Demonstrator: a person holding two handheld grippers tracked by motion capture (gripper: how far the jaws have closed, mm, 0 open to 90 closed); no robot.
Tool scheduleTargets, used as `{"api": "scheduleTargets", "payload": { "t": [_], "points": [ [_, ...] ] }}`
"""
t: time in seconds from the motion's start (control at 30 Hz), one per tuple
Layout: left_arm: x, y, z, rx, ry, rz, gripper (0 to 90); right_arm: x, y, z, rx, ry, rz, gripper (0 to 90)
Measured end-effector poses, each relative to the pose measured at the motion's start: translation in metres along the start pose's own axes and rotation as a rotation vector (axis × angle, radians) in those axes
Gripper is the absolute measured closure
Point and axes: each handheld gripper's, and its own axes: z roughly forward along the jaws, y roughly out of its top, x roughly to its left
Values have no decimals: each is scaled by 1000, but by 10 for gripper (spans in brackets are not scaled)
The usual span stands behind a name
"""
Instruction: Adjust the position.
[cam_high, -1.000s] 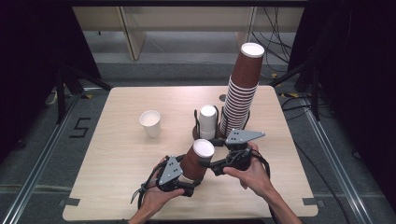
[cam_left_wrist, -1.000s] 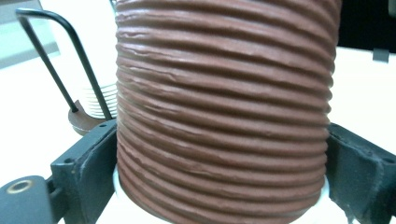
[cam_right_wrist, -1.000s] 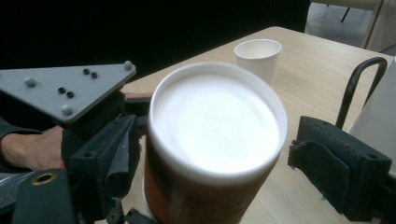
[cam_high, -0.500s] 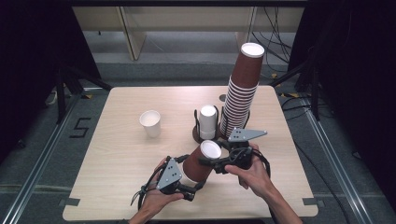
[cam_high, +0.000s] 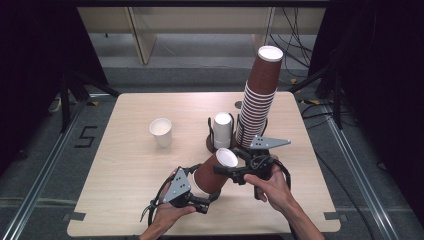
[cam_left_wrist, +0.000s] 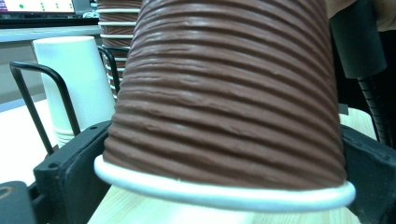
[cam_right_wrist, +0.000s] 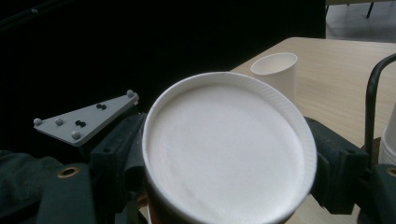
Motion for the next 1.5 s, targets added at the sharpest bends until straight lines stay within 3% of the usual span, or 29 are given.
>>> {"api": "scheduleTargets", "payload": {
  "t": [0.13,0.17,0.2,0.27,0.37,0.43,0.5,0.6,0.87,0.93,1.0,1.1,1.4,1.5],
  "points": [
    [2,2,-2,17,-11,8,54,-1,0,-1,8,-1,10,238],
    [3,2,-2,26,-13,12,63,0,-1,-1,16,3,33,235],
    [3,2,-2,29,-15,12,71,-2,-1,-1,17,3,10,233],
    [4,3,-2,43,-22,14,81,-3,-1,-1,20,0,12,226],
    [7,3,-3,79,-40,59,85,0,1,-1,66,-1,-39,193],
    [8,3,-4,114,-43,84,90,2,3,-3,97,-27,-74,161],
    [10,4,-4,138,-54,87,91,3,5,-5,133,-31,-88,156],
    [10,6,-5,182,-63,127,93,2,7,-8,152,-58,-145,156],
    [14,12,-9,300,-86,180,100,6,12,-18,228,-74,-176,157],
    [15,14,-10,344,-99,205,100,7,13,-19,267,-87,-224,158],
    [14,16,-11,374,-102,222,102,7,14,-20,269,-90,-262,158],
    [13,18,-12,416,-127,235,102,9,14,-20,305,-83,-293,162],
    [10,20,-14,482,-159,277,101,17,8,-12,418,-48,-418,190],
    [9,21,-14,510,-174,311,101,20,6,-9,453,-43,-454,190]
  ]
}}
